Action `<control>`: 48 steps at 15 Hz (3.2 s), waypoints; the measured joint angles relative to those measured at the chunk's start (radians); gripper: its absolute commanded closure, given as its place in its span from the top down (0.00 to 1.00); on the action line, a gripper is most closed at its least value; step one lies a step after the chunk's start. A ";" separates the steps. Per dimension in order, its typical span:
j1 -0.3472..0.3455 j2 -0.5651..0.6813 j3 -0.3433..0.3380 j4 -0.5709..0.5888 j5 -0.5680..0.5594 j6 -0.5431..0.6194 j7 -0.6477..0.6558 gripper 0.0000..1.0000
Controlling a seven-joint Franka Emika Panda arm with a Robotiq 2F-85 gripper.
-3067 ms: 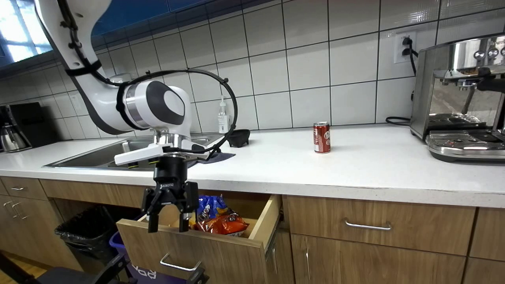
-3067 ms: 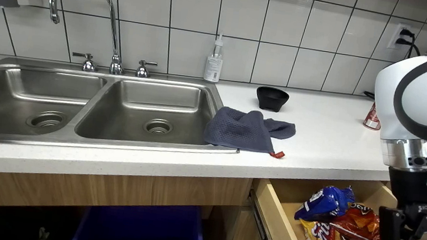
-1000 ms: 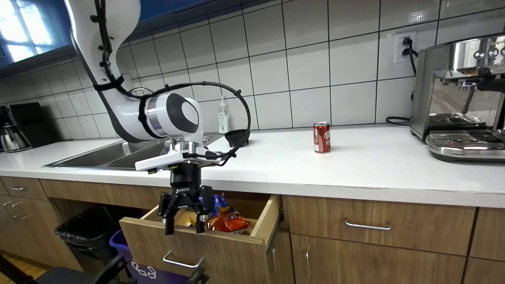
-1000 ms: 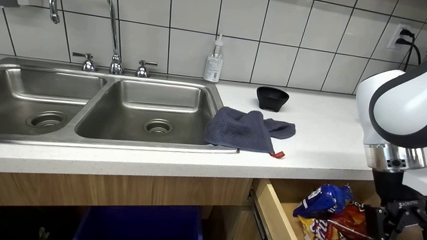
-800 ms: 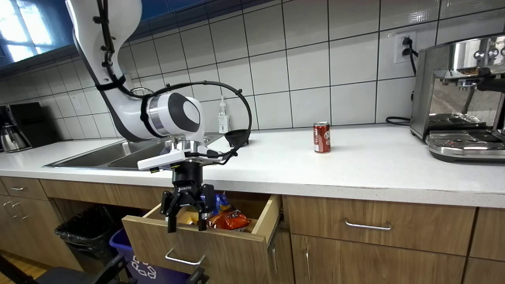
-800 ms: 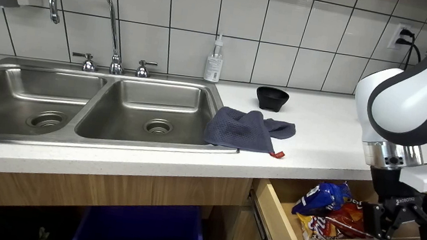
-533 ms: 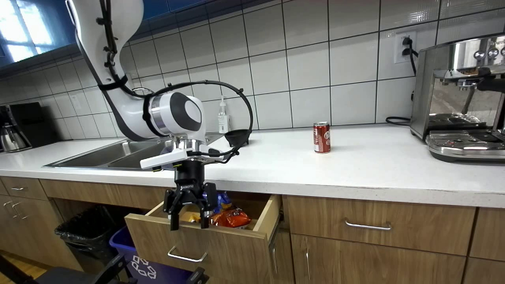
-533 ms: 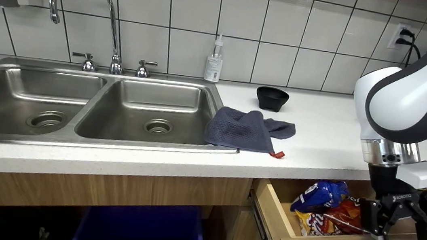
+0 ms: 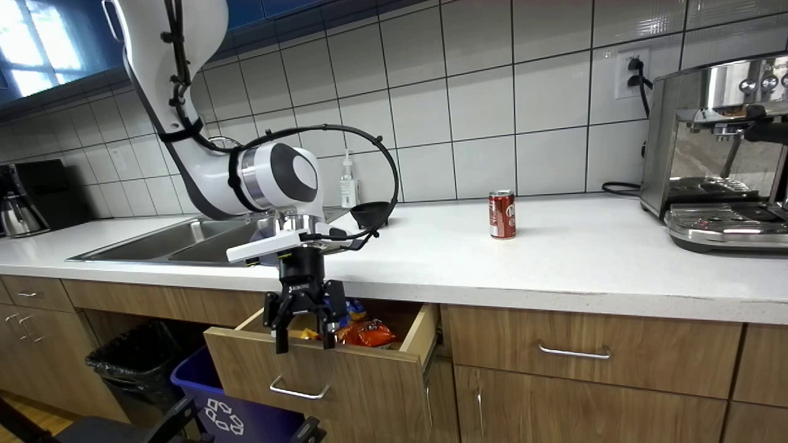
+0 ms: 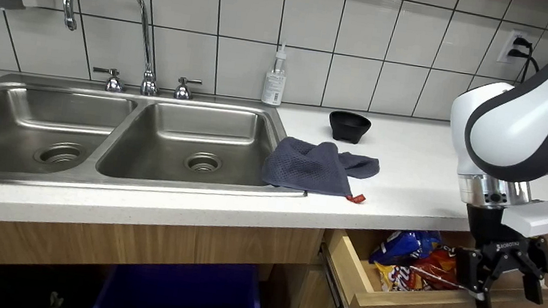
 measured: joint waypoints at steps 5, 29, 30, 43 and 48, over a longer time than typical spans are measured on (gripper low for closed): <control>0.003 0.012 0.000 0.010 -0.024 0.013 0.000 1.00; 0.004 0.077 -0.006 0.128 -0.038 0.028 -0.017 1.00; 0.004 0.080 -0.006 0.134 -0.038 0.028 -0.018 1.00; 0.000 0.105 -0.008 0.185 -0.036 0.048 -0.019 1.00; 0.000 0.105 -0.016 0.185 -0.033 0.102 -0.019 1.00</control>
